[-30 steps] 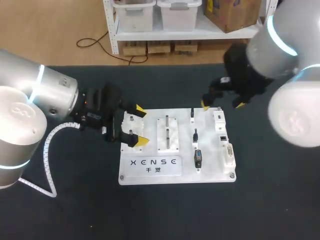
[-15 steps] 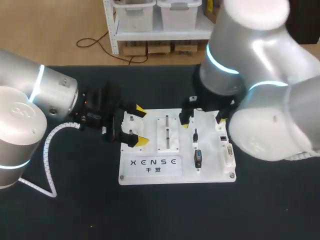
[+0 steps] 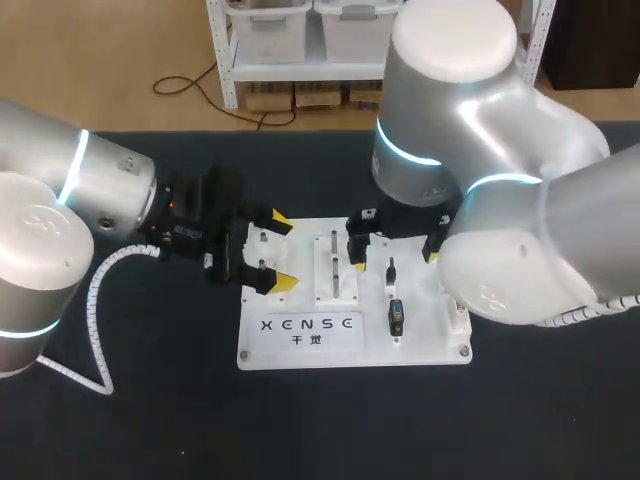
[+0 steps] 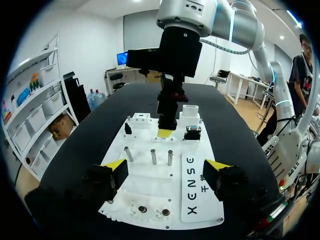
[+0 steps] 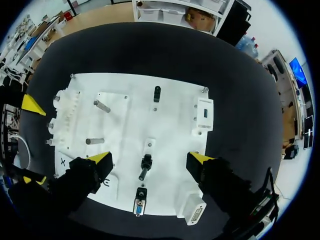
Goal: Insert the Ethernet cable into its matching sockets.
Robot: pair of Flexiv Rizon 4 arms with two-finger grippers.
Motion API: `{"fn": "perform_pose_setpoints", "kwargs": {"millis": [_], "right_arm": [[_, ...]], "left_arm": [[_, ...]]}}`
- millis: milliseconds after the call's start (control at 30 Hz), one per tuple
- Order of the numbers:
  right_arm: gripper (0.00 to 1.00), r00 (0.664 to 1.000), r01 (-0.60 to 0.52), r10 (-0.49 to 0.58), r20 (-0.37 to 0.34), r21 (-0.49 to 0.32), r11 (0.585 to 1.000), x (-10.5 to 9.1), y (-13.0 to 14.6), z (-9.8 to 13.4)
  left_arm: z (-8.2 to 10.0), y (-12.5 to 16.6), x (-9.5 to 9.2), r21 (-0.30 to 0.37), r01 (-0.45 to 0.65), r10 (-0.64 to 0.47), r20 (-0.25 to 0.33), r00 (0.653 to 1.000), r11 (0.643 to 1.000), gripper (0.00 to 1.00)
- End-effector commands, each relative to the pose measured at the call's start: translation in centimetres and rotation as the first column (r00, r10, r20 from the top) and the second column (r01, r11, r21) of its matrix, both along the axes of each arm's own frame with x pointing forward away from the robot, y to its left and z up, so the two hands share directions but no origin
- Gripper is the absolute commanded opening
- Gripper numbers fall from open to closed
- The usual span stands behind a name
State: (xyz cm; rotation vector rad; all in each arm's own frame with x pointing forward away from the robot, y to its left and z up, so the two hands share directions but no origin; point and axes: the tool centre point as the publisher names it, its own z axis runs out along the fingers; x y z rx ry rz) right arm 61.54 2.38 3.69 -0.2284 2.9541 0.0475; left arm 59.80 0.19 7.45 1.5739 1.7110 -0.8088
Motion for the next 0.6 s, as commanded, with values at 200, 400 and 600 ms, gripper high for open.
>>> {"fn": "perform_pose_setpoints", "kwargs": {"millis": [200,400,600], "right_arm": [[1.00,1.000,0.003,-0.003,-0.017,-0.009,1.000,-0.34,-0.18,-0.98],[0.61,1.000,0.002,-0.003,-0.017,-0.014,1.000,-0.34,-0.31,-1.36],[0.31,1.000,-0.001,0.001,-0.012,-0.008,1.000,-0.20,-0.27,-1.36]], "left_arm": [[-0.10,0.02,0.07,-0.002,0.001,-0.001,0.000,1.000,1.000,1.00],[-0.10,0.02,0.07,-0.002,0.001,-0.001,0.000,1.000,1.000,1.00],[-0.10,0.02,0.07,-0.002,0.001,-0.001,0.000,1.000,1.000,1.00]]}}
